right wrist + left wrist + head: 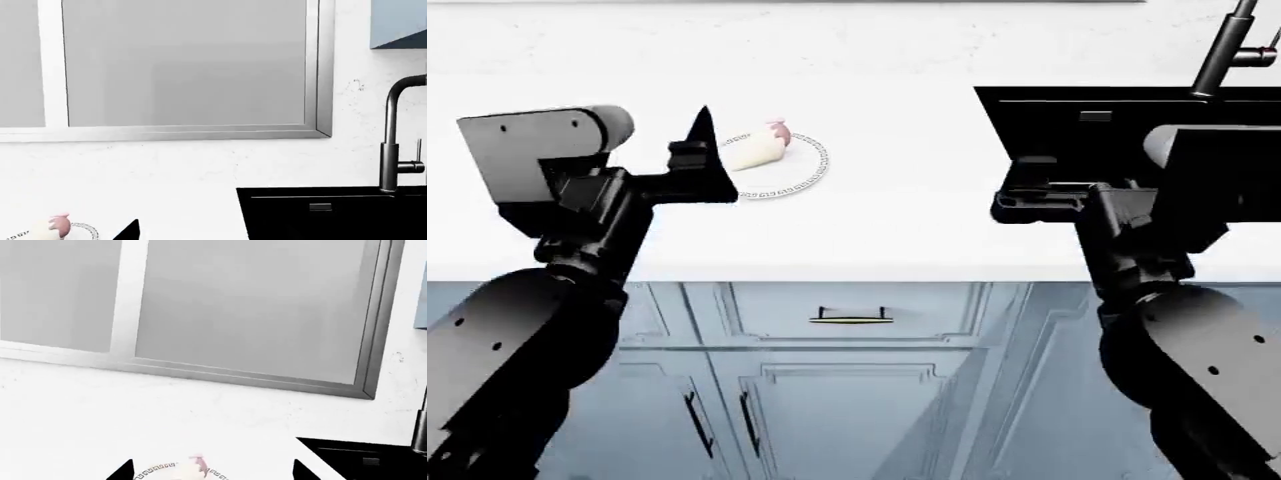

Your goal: Move the dessert items from the plate to the tray.

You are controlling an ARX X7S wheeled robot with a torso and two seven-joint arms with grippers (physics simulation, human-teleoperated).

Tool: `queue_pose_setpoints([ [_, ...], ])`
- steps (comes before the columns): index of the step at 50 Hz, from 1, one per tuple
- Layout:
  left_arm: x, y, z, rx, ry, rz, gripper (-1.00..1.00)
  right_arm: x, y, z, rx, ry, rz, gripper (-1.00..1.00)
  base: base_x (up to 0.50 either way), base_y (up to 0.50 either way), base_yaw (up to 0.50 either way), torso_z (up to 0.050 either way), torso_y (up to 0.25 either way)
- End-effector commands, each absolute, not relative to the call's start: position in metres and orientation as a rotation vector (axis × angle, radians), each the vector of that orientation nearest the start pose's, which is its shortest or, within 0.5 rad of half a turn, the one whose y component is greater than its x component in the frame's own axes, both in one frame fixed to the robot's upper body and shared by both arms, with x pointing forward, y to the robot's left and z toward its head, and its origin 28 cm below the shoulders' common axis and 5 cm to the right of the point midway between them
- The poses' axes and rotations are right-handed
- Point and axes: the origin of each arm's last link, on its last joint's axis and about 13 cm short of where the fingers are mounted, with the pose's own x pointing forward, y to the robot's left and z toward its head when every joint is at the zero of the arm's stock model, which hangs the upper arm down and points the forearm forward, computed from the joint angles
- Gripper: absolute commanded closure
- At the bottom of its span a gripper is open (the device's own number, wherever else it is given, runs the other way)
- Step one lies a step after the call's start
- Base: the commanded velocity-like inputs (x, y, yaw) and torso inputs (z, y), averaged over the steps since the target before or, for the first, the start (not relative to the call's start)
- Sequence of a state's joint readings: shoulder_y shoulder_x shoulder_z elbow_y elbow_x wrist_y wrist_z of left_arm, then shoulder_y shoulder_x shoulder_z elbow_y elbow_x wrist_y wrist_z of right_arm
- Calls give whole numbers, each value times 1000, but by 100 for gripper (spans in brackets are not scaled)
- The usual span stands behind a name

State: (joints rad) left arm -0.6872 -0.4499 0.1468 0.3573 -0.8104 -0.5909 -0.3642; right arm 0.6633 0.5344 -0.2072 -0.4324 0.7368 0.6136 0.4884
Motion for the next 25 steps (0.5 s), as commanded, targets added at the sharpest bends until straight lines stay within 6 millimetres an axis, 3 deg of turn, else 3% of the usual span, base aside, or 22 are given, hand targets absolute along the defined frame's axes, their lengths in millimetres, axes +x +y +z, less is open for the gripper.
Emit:
queue_pose_setpoints([
  [1,348,217,444,114,-545,-160,-100,330,-177,348,-218,-228,-61,-100,0,0,0,0,0],
  [3,360,183,483,187,-703,-267,-100,354,-183,340,-249,-131,-71,-100,0,0,0,0,0],
  [5,403,213,430,162,-424,-75,-100,370,-190,331,-210,-13,-33,-100,0,0,0,0,0],
  [7,426,244,367,121,-125,76,-100,380,-196,319,-158,82,-6,-100,0,0,0,0,0],
  [9,429,248,348,117,-40,91,-100,385,-199,307,-115,138,7,-100,0,0,0,0,0],
  [14,429,248,340,99,13,64,-100,389,-196,289,-100,206,38,-100,0,0,0,0,0],
  [22,427,247,343,94,46,49,-100,390,-192,286,-94,221,51,-100,0,0,0,0,0],
  [25,427,247,342,99,45,47,-100,391,-192,285,-81,222,56,-100,458,1,0,0,0],
])
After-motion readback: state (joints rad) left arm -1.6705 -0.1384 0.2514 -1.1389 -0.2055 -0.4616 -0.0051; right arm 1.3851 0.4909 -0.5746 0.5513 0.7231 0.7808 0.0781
